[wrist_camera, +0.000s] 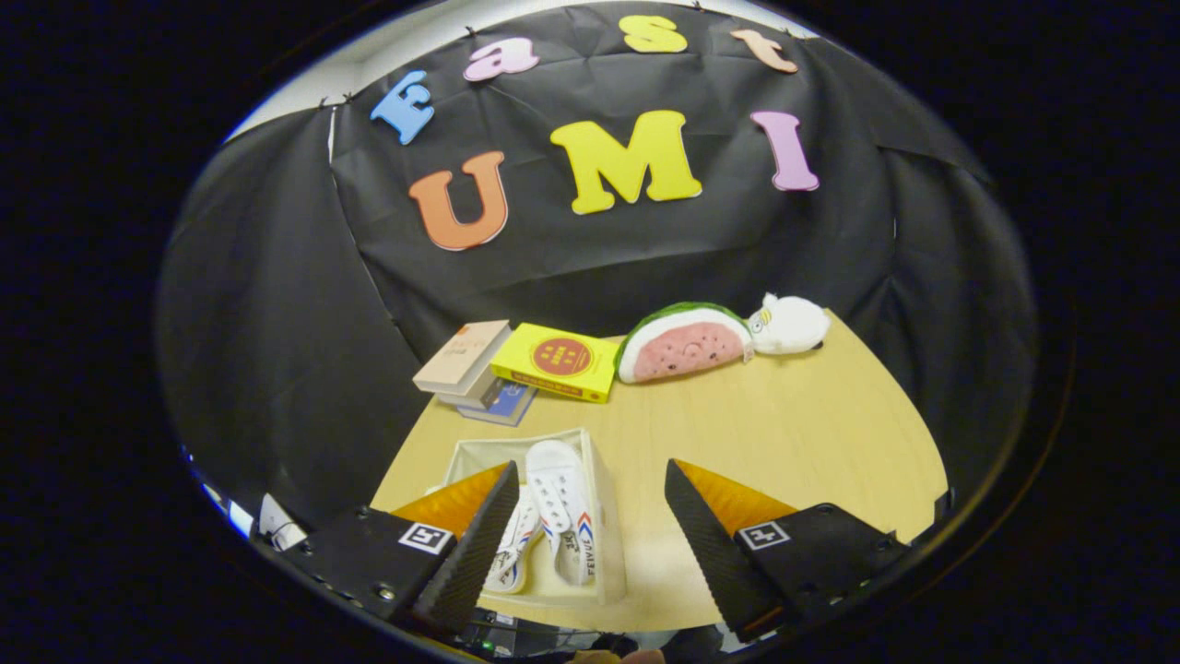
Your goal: Open the storage box then place both shoes into the box .Put the left shoe in first, then the right shoe, with the right side of both shoes facing outward in a uniform manner.
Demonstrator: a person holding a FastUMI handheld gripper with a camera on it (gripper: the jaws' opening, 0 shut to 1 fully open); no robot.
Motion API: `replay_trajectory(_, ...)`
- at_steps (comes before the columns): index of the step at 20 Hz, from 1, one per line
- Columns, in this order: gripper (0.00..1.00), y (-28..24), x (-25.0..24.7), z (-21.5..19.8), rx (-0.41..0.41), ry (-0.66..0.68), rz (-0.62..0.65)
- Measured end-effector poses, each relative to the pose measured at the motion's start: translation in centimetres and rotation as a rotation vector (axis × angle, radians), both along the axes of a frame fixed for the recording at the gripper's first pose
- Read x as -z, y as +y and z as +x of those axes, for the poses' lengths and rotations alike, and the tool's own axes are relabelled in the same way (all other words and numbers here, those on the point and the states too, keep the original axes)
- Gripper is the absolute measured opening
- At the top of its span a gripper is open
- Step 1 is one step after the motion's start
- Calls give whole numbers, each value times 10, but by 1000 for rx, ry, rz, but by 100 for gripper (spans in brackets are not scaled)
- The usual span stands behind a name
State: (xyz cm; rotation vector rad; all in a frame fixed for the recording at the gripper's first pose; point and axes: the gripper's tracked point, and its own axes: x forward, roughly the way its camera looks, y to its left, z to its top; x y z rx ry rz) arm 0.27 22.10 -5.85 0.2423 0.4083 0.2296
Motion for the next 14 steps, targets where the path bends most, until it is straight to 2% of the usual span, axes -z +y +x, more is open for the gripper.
replay_trajectory(3, 96, -16, -18, -5, 50, -115, -28)
replay_trajectory(7, 96, -21, -28, -13, 55, -213, -40)
replay_trajectory(14, 96, -20, -30, -15, 46, -248, -50)
